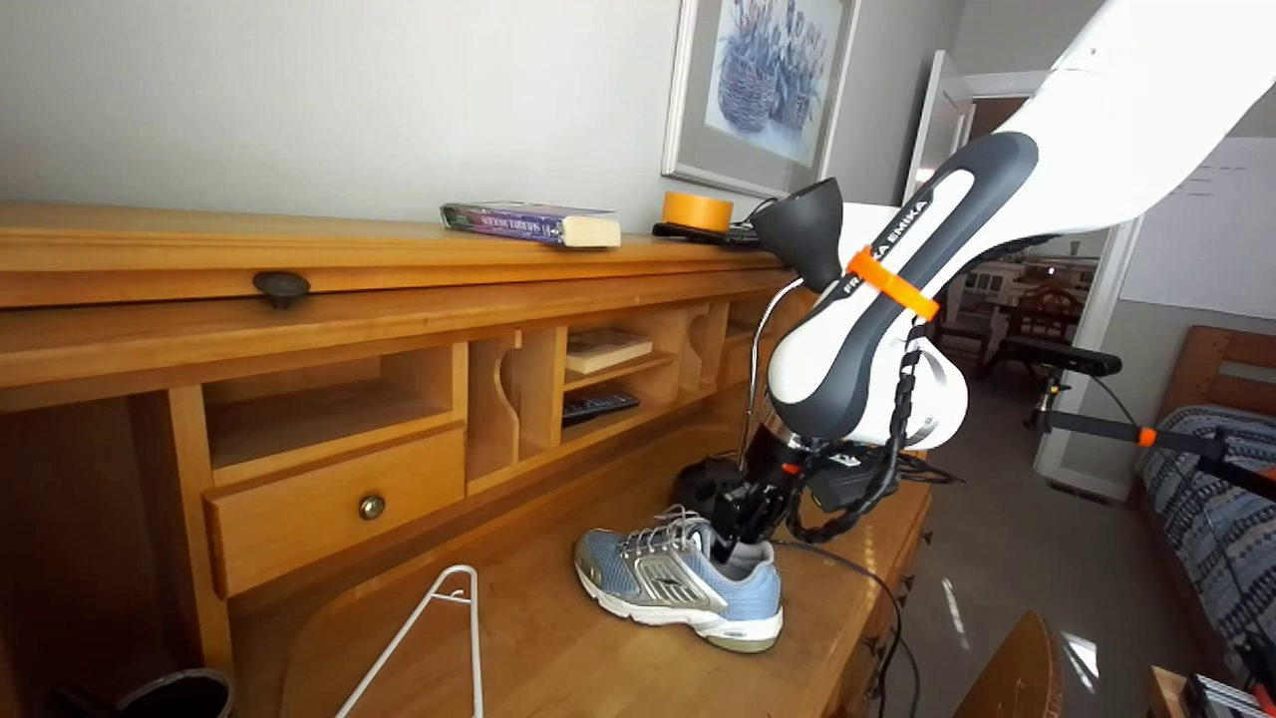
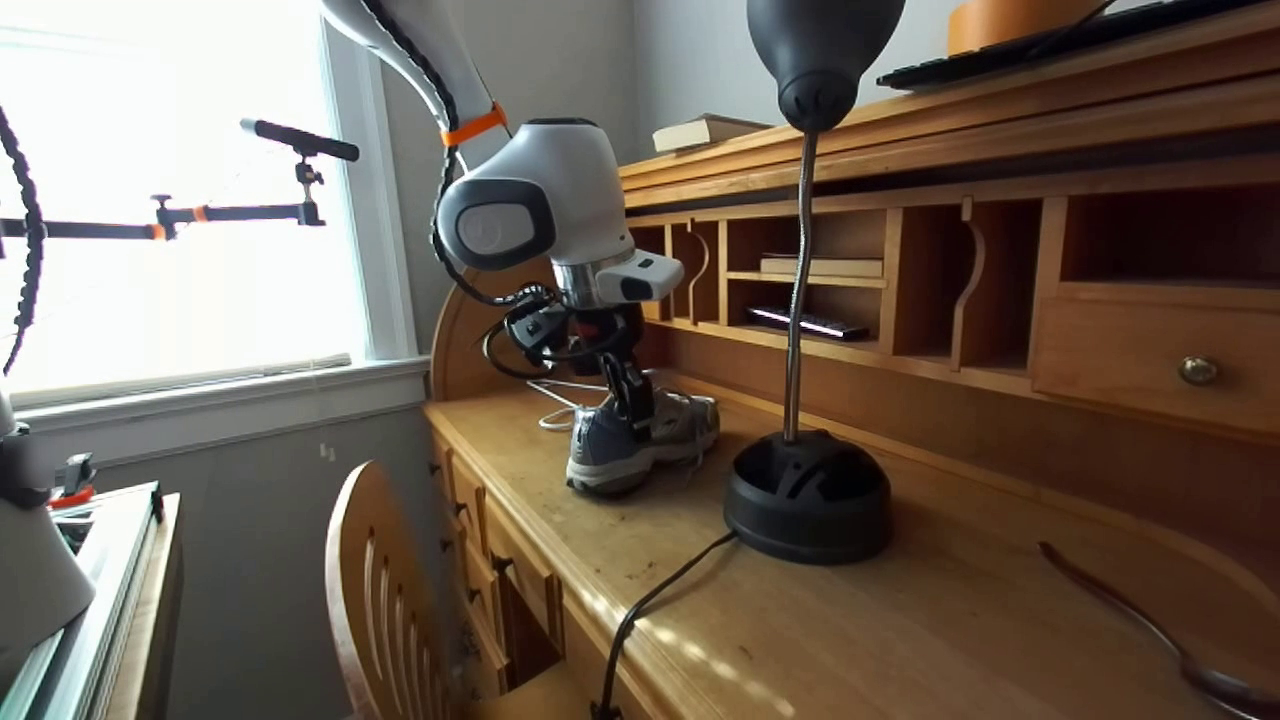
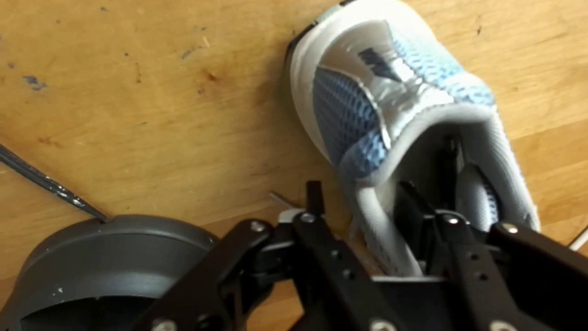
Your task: Put the pen from the lamp in the sneaker then put the sneaker on the desktop.
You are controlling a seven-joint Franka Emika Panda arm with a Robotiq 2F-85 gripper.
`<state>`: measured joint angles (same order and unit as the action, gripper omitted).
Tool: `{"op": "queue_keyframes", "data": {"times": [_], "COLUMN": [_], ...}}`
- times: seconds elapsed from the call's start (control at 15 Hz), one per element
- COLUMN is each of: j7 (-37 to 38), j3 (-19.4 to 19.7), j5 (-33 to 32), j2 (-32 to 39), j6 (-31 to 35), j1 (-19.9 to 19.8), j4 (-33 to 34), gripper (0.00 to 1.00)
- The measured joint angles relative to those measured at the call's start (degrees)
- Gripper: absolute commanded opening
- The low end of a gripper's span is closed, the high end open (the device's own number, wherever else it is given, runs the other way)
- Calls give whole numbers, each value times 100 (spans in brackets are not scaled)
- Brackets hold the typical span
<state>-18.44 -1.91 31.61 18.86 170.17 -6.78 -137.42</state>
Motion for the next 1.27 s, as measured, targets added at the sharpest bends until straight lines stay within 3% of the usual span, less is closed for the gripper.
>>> {"op": "queue_keyframes", "data": {"times": [0.2, 0.27, 0.8, 1.27], "j7": [134, 194, 579, 569], "j3": [48, 74, 203, 209], "j5": [-9, -16, -863, -1287], "j2": [-18, -54, -1127, -1916], "j6": [-75, -183, -1969, -2389], "j1": [17, 29, 54, 138], "j4": [55, 67, 70, -1], "gripper": [98, 100, 100, 100]}}
